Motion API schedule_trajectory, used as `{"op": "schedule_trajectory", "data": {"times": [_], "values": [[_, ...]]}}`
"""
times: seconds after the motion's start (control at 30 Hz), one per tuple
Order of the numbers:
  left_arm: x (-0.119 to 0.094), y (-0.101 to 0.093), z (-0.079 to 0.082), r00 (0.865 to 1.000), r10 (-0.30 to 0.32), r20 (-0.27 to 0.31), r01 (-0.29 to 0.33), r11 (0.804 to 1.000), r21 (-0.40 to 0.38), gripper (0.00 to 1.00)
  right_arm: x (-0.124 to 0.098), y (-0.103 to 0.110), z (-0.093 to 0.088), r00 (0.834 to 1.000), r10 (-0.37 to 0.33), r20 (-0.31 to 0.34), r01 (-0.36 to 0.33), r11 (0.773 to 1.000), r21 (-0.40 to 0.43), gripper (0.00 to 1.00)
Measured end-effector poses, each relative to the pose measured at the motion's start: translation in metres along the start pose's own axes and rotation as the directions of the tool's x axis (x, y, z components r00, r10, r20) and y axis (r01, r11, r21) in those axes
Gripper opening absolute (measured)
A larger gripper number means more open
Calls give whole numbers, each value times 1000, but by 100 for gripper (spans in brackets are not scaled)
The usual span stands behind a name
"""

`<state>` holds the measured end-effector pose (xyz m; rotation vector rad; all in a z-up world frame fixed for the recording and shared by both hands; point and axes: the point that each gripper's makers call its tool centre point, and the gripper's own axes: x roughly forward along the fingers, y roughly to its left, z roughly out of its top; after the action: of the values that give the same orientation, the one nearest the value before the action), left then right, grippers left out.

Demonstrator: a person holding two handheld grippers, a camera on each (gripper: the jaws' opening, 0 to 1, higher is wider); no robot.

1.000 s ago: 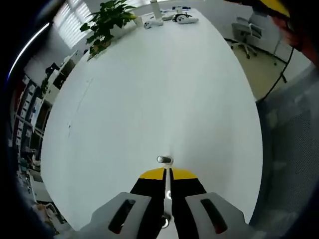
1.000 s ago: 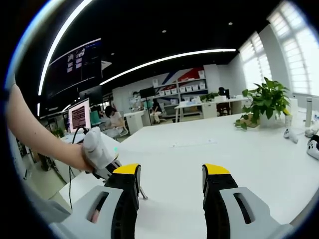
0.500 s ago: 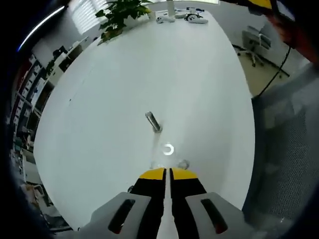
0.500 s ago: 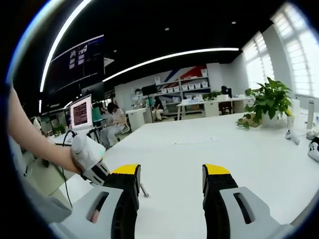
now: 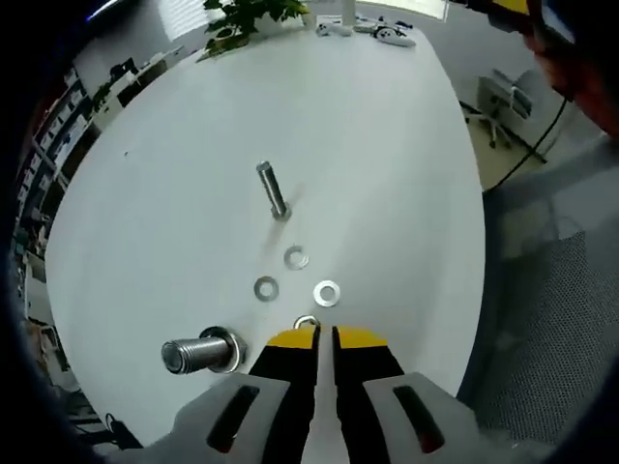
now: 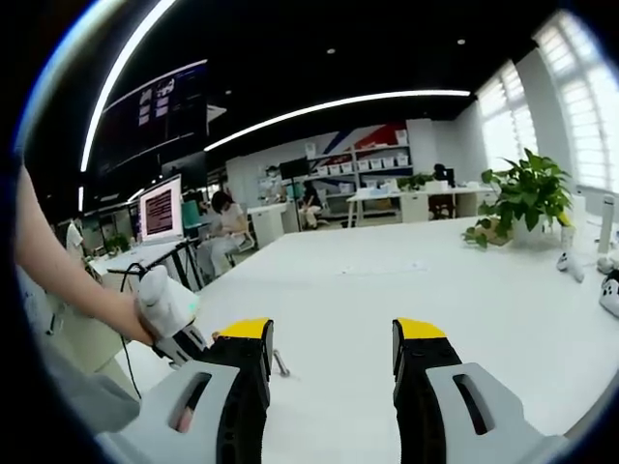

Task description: Place the washer onto the threaded stud by aligning its center hole with the stud, sliding it down to the base, and recovering from edge contact or off-axis alignment until the washer reaches the visible bottom stop.

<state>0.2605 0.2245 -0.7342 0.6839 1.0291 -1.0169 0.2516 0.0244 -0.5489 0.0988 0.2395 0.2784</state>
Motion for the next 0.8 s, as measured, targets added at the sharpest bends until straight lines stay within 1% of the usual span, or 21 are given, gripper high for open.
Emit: {"op": "schedule_trajectory", "data": {"times": [0.1, 0.27, 0.37, 0.4, 0.47, 0.57, 0.67, 0.8], "values": [[2, 1, -1, 1000, 4, -14, -4, 1000, 7, 3, 0, -1, 0, 1000, -1, 0, 1, 1000, 5, 52], [4, 4, 4, 1000, 15, -8, -15, 1000, 12, 3, 1, -1, 0, 1000, 0, -2, 0, 1000, 7, 52], [10, 1, -2, 999, 12, -47, -11, 999, 33, 3, 1, 0, -1, 1000, 3, -5, -3, 1000, 3, 52], [10, 1, -2, 999, 22, -49, -20, 999, 50, 2, 1, 0, -1, 1000, 2, -4, -2, 1000, 2, 52], [9, 2, -1, 998, 26, -49, -25, 999, 30, 1, 1, 0, -1, 1000, 3, -3, -3, 1000, 4, 52], [10, 3, -1, 998, 27, -49, -26, 999, 29, 1, 1, -2, -1, 1000, 1, -6, -1, 1000, 8, 52], [11, 1, 0, 997, 21, -72, -19, 999, 35, 1, 1, -1, 0, 1000, 1, -2, -1, 1000, 10, 52], [12, 1, 0, 993, 19, -119, -11, 998, 66, 1, 2, 2, -2, 1000, 9, -9, -9, 1000, 3, 52]]}}
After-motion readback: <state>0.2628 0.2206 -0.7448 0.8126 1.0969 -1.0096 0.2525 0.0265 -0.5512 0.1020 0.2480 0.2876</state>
